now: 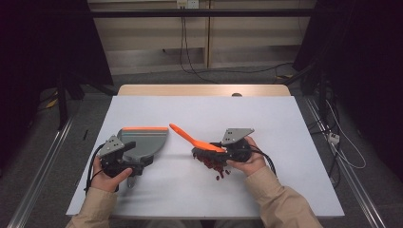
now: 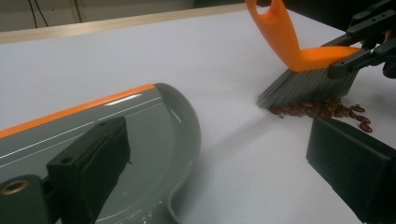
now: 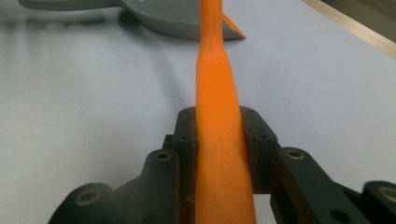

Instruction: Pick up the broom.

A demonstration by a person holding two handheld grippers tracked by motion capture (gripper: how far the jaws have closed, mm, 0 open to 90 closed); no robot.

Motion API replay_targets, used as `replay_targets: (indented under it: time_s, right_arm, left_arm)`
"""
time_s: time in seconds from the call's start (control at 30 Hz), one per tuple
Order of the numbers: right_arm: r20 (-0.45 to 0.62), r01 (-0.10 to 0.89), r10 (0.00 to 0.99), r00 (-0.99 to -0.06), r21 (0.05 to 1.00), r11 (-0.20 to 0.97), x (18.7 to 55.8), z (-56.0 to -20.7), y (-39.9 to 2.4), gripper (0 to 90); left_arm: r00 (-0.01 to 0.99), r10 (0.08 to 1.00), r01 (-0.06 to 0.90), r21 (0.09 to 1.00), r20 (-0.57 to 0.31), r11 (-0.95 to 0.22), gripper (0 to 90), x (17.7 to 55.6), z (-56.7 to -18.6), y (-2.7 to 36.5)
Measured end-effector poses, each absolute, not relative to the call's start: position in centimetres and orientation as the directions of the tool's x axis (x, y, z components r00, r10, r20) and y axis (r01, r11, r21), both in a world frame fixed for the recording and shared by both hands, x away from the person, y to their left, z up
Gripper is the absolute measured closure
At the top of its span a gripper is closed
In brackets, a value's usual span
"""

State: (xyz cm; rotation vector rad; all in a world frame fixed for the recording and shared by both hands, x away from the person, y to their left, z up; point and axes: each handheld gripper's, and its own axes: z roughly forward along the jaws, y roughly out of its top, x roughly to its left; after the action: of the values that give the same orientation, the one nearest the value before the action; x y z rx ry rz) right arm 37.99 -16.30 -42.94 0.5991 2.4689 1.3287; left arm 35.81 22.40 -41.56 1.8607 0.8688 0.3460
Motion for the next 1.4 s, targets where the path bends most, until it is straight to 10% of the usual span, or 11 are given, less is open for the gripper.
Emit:
replay_targets:
  time_s: [1.4]
  right_arm:
    - [0.205,0.358,0.454,-0.867,0.889,0.284,35.5,-43.3,-17.7,71.0]
  left_arm:
    - [0.698,0.700,0.423,0.876,-0.150,-0.234,5.9,36.0,-41.9,22.1]
